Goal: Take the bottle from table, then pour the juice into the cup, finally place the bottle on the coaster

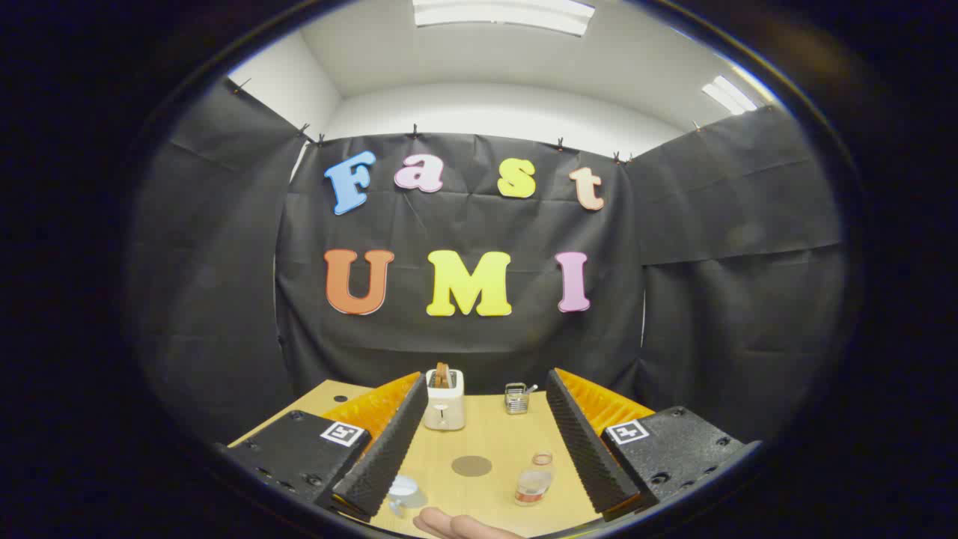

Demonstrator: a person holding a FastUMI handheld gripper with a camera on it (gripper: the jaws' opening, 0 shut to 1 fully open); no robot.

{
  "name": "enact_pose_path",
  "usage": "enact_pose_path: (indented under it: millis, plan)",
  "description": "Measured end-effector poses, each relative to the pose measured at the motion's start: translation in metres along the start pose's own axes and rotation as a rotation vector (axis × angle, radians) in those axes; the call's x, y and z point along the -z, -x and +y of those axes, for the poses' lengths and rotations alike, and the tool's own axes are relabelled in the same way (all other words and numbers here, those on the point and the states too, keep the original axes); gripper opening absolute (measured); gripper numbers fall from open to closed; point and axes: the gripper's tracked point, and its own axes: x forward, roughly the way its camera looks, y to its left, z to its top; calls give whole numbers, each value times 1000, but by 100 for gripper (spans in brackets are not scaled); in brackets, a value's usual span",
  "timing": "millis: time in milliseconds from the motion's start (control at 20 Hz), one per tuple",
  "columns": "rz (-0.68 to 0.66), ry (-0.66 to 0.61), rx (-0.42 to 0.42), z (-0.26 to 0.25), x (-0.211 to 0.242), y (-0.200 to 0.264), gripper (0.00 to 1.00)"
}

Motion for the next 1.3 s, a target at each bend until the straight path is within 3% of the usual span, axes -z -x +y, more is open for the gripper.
enact_pose_path:
  millis: [300, 1300]
  plan:
    - [-3, 6, -33, 10, 2, 4, 100]
    - [-28, 34, 16, -7, 28, -2, 100]
